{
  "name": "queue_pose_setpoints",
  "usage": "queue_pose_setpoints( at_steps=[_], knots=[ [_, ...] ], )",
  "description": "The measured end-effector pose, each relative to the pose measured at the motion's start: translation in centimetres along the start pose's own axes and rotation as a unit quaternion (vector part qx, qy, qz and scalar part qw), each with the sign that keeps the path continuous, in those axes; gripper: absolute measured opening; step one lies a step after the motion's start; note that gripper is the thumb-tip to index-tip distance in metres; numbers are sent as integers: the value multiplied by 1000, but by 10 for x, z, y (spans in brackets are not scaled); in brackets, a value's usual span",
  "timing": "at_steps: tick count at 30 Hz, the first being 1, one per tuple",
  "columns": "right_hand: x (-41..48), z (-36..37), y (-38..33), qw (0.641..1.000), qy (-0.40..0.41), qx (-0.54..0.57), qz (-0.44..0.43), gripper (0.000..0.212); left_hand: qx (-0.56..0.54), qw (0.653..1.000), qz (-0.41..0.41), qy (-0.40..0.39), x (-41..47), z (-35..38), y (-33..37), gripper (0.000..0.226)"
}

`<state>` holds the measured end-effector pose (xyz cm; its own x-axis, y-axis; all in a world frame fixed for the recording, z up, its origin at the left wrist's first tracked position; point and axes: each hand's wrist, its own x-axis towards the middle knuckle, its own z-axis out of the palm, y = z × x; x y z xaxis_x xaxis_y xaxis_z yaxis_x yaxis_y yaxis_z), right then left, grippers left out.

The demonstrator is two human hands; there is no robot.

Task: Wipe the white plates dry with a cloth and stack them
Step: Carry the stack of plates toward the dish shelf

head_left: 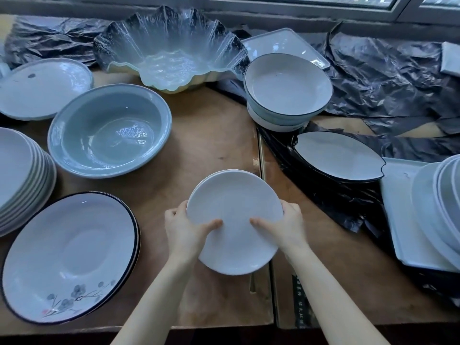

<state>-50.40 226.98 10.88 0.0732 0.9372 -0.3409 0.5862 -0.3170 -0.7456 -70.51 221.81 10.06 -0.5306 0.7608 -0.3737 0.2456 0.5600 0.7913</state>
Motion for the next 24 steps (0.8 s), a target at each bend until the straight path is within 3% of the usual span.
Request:
queue_pose_setpoints(
  at_steps=[3, 7, 16, 24],
  knots=[
    [2, -1, 0, 1000, -2, -15, 10, 44, -3, 1000, -2, -3, 2, 2, 0, 63],
    [3, -2, 1, 1000, -6, -14, 28, 45, 70, 997, -2, 10, 6, 2, 3, 70],
    [7, 0, -3, 998, -18, -46, 25, 47, 52, 999, -6, -5, 12, 3, 0, 68],
    [12, 2, -1, 997, -34, -63, 28, 44, 122, 992, -2, -26, 19, 1, 2, 75]
  ],
)
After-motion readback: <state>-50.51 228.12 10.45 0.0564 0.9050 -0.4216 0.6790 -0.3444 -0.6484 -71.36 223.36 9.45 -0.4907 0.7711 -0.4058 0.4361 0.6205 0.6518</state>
